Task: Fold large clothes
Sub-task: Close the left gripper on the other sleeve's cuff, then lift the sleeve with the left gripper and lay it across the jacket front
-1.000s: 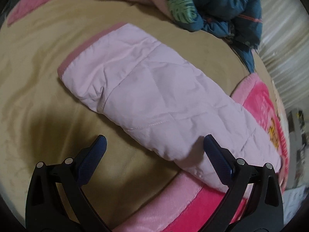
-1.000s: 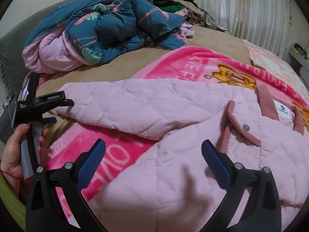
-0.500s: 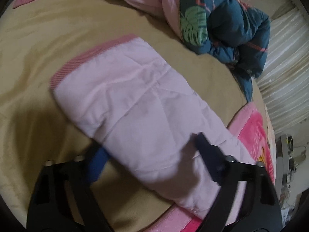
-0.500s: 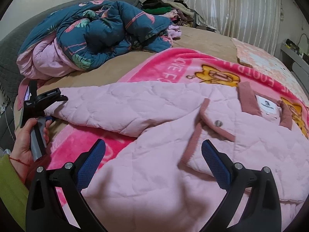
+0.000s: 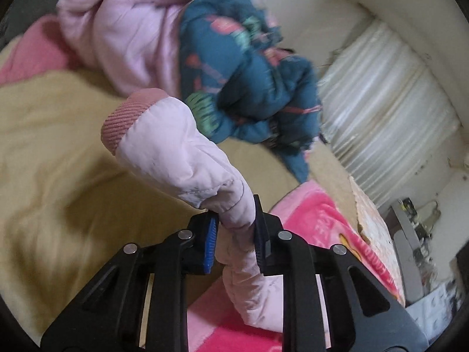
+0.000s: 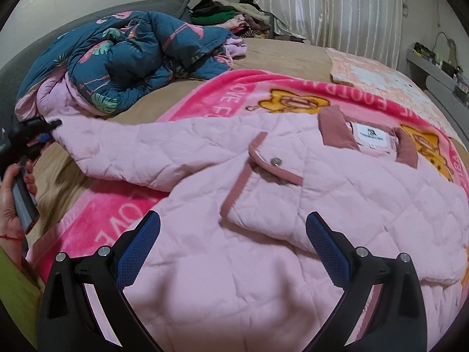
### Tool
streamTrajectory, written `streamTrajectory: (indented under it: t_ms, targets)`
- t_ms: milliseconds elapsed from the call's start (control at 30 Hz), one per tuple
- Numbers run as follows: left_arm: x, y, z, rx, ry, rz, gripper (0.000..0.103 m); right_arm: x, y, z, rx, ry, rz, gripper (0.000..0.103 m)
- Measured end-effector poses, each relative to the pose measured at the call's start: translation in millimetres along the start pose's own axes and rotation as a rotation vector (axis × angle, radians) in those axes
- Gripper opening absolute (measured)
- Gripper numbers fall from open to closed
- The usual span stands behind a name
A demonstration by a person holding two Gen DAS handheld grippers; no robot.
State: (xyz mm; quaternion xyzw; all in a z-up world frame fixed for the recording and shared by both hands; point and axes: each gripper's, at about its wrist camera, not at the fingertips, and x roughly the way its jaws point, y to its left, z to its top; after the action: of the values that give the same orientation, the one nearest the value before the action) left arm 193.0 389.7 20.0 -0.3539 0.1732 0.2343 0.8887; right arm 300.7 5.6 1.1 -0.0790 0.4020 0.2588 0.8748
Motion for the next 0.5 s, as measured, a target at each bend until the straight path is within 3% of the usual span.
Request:
streamTrajectory:
  t_ms: [267, 500]
  targets:
    - [-36.4, -52.1, -3.7, 0.128, -0.083, -0.076, 0.013, -21.6, -12.2, -0.7, -0.012, -0.020, -0.022, 0.099]
    - [-61.8, -82.5, -17.2, 0.227, -0.094, -0.149, 0.013, -39.8, -31.7, -2.2, 0.041, -0.039, -0.018, 0.099]
